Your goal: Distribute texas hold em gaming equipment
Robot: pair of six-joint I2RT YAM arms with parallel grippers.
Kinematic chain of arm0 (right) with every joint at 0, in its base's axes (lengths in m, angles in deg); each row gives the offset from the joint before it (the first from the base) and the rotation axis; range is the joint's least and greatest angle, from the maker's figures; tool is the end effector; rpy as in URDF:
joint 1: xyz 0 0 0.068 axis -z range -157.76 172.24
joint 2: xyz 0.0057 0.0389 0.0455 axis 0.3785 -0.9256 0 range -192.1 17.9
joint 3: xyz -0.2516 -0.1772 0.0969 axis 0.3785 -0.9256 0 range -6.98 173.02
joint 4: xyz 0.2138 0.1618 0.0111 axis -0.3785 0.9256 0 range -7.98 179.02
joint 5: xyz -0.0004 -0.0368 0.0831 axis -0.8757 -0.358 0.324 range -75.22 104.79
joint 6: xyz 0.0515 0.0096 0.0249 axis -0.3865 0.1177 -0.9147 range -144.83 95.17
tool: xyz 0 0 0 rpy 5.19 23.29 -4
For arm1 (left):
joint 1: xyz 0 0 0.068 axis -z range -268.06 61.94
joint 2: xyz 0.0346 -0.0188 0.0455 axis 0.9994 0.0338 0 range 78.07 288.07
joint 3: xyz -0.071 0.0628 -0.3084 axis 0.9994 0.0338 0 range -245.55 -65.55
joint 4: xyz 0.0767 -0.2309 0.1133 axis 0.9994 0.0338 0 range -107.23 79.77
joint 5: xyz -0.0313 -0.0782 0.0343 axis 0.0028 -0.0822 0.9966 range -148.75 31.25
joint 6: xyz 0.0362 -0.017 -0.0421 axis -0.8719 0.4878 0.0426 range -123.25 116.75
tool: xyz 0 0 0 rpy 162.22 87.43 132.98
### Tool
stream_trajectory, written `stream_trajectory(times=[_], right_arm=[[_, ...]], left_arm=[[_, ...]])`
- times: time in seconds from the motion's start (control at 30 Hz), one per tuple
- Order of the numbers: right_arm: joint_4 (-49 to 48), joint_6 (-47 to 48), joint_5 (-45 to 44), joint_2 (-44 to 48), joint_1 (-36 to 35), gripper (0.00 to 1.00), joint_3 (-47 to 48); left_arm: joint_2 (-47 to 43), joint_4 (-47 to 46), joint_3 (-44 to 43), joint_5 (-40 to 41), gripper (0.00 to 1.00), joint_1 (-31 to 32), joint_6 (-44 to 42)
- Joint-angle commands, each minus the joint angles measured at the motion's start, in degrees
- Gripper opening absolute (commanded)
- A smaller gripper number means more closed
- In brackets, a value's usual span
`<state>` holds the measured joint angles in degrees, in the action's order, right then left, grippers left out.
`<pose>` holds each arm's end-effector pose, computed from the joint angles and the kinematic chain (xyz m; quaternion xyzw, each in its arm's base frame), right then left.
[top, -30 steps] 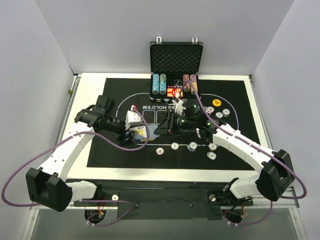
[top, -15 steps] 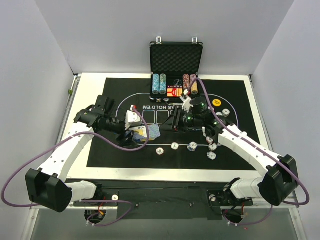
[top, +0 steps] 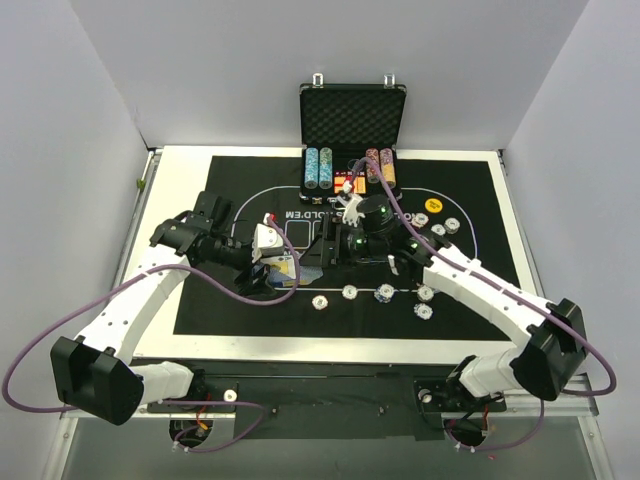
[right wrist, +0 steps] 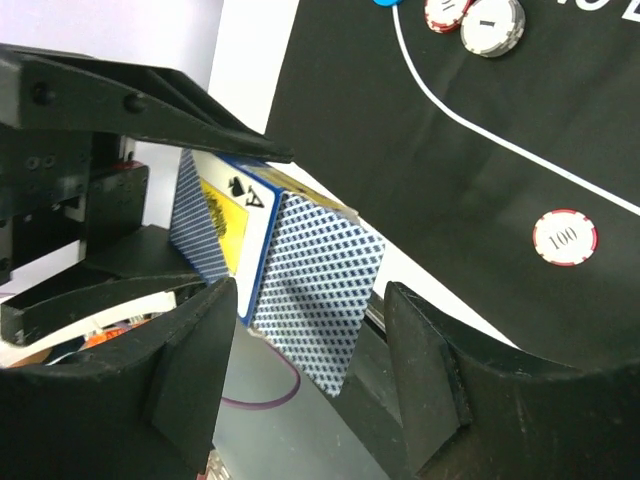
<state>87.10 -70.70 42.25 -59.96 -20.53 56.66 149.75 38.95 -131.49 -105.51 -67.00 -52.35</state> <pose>0.2202 0.2298 0.3812 -0.1159 0.7958 0.5312 0.2668 0.2003 -0.1096 0.3568 0.5905 0.6734 -0.3195 0.3093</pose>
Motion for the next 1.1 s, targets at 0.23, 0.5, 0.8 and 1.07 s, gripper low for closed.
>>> stream_trajectory(times=[0.23,0.5,0.8,1.07], right_arm=[[7.1,4.7,-4.9,-1.4,-1.4,0.55,2.6],[5.6,3.5,-5.1,0.5,-0.7,0.49,0.6],[2.3,1.0,-3.6,3.3,2.0,0.31,-2.8],[0.4,-0.7,-2.4,5.9,4.3,0.19,-5.3]], left_arm=[[-1.4,-1.8,-2.7,-3.6,0.08,0.1,0.4],[-1.2,-2.7,-3.1,-4.6,0.08,-0.2,1.8],[-1.6,-3.1,-2.7,-4.8,0.08,-0.2,2.5],[-1.5,-3.3,-2.7,-4.7,0.08,-0.3,2.4]])
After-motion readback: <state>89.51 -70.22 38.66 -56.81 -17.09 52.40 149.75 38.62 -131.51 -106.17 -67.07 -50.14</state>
